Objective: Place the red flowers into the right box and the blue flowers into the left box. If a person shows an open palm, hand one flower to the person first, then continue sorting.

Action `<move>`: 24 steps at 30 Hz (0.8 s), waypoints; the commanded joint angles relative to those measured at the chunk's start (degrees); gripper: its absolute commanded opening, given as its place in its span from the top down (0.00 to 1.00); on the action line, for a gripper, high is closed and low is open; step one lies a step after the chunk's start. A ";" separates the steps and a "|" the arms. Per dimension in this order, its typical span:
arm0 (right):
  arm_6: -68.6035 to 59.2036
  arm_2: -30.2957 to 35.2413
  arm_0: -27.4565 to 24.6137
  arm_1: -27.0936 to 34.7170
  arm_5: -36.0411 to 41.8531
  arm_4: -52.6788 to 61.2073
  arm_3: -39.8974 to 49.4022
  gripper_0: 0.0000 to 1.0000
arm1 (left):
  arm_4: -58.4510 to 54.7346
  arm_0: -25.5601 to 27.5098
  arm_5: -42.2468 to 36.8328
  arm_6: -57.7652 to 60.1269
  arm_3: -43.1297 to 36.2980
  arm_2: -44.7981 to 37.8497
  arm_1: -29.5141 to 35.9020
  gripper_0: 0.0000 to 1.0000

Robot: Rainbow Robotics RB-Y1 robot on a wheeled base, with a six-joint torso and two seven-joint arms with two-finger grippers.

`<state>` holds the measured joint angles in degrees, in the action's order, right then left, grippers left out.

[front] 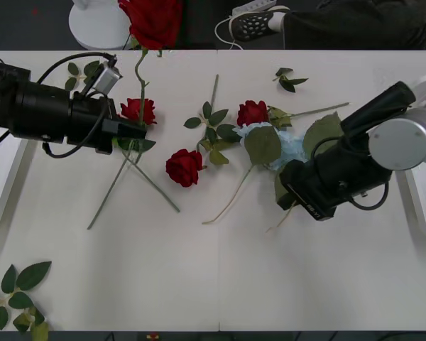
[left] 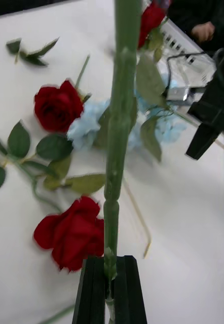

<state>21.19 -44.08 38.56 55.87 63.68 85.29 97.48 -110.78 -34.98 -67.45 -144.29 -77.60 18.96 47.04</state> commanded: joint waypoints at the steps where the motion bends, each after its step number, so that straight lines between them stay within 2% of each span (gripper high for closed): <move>1: 17.75 7.87 1.87 4.51 5.84 1.90 2.19 1.00 | -8.75 3.86 6.19 -1.00 -6.86 -2.44 -1.25 1.00; 4: 27.68 12.53 1.61 5.74 9.18 3.13 2.19 1.00 | -12.62 5.18 10.94 -0.20 -9.59 -2.44 -5.29 1.00; 10: 41.12 17.80 1.52 7.59 10.32 6.03 0.61 1.00 | -13.41 5.00 19.37 5.07 -13.37 -1.56 -13.82 1.00; 17: 51.41 17.80 0.29 8.55 11.11 6.65 -6.77 1.00 | -13.06 2.19 36.34 8.67 -16.79 6.70 -21.81 1.00; 20: 53.34 17.10 -0.50 8.20 11.11 6.73 -9.67 1.00 | -13.14 1.31 39.94 8.76 -16.79 9.34 -24.19 1.00; 24: 57.12 12.35 -0.59 7.32 9.00 6.82 -15.74 1.00 | -13.93 0.52 44.95 8.67 -16.79 13.29 -27.70 1.00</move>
<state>74.23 -28.04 37.91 62.09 74.46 91.26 85.07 -123.32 -31.63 -25.42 -135.88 -92.32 29.34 22.79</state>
